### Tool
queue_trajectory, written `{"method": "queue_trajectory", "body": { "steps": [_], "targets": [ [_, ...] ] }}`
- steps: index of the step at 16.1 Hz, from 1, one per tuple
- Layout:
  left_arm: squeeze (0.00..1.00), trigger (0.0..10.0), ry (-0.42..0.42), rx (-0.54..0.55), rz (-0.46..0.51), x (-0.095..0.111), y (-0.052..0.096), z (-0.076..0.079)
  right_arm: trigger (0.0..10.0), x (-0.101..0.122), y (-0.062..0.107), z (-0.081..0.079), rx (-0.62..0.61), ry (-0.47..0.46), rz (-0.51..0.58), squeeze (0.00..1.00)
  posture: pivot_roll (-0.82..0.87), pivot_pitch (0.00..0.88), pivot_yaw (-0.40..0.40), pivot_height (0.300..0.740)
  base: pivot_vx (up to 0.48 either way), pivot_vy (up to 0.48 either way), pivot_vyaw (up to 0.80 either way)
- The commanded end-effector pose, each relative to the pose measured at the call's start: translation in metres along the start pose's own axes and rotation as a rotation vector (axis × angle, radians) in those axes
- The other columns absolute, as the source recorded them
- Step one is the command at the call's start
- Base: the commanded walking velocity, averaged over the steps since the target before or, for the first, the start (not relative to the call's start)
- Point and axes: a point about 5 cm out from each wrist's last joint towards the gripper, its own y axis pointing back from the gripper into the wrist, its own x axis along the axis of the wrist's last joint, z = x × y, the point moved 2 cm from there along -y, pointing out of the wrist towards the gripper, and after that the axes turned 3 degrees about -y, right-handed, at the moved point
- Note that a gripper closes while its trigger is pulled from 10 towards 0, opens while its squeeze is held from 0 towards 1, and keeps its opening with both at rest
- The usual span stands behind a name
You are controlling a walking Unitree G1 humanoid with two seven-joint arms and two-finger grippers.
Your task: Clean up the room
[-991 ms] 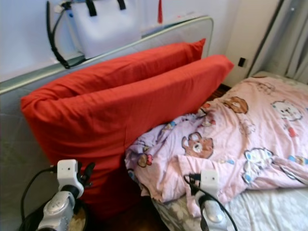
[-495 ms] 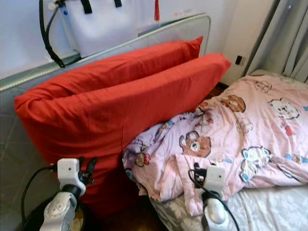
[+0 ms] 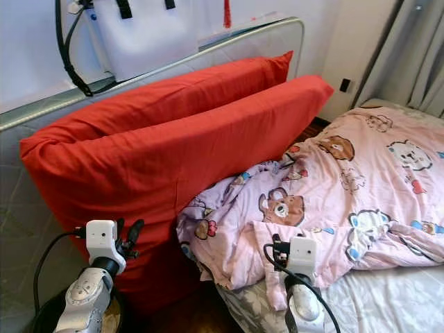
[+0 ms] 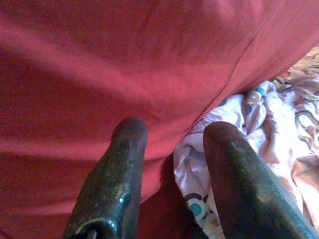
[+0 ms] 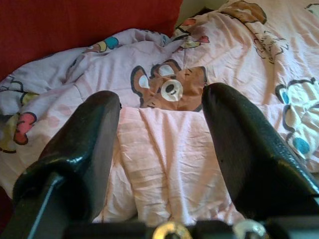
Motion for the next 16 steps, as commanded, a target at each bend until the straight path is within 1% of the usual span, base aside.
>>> {"method": "queue_trajectory", "body": {
  "steps": [1, 6, 8, 10, 16],
  "targets": [
    [0.00, 10.0, 0.011, 0.010, -0.002, 0.0012, 0.0002, -0.0025, 10.0, 0.0023, -0.0004, -0.0044, 0.016, 0.004, 0.011, 0.00, -0.08, 0.000, 0.033, 0.706, 0.000, 0.000, 0.00],
    [0.00, 10.0, 0.021, 0.013, -0.001, 0.0027, -0.0001, -0.0029, 10.0, 0.0036, -0.0048, -0.0072, 0.012, 0.003, -0.010, 0.00, -0.07, 0.015, 0.030, 0.706, 0.000, 0.000, 0.00],
    [0.00, 10.0, 0.023, 0.016, -0.003, 0.0019, -0.0001, -0.0040, 10.0, 0.0026, -0.0059, -0.0086, 0.022, 0.002, -0.028, 0.00, -0.07, 0.020, 0.030, 0.681, 0.000, 0.000, 0.00],
    [0.00, 10.0, 0.026, 0.016, -0.006, 0.0012, 0.0001, -0.0038, 10.0, 0.0045, -0.0042, -0.0084, 0.029, -0.003, -0.003, 0.00, -0.07, 0.022, 0.030, 0.666, 0.000, 0.000, 0.00],
    [0.00, 10.0, 0.035, 0.014, -0.008, -0.0001, -0.0006, -0.0031, 10.0, 0.0018, -0.0040, -0.0073, 0.031, -0.006, -0.022, 0.00, -0.06, 0.026, 0.027, 0.666, 0.000, 0.000, 0.00]
  ]
}}
